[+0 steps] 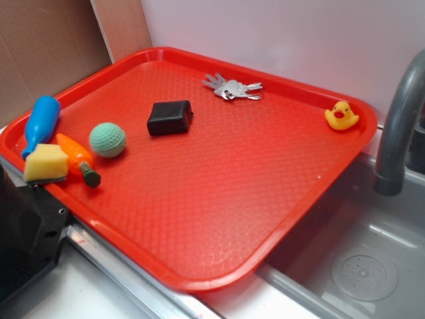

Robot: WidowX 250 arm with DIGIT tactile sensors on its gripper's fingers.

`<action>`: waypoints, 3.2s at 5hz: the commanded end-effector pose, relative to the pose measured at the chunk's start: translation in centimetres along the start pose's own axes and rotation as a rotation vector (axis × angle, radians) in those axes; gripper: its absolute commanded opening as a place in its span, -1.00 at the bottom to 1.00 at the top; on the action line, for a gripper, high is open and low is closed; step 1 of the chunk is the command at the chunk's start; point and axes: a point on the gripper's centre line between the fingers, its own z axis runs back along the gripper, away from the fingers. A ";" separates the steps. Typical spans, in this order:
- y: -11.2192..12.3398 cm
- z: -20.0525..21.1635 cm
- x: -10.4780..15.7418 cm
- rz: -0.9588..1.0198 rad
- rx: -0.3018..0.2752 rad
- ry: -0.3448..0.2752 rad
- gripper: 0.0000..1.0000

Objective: Grab the blue bottle.

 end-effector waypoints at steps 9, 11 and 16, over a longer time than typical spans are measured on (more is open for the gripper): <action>17.5 -18.4 0.0 0.624 0.075 0.026 1.00; 15.2 -21.1 0.5 0.604 0.009 0.065 -1.00; -1.8 -3.1 4.5 -0.224 -0.041 0.042 -1.00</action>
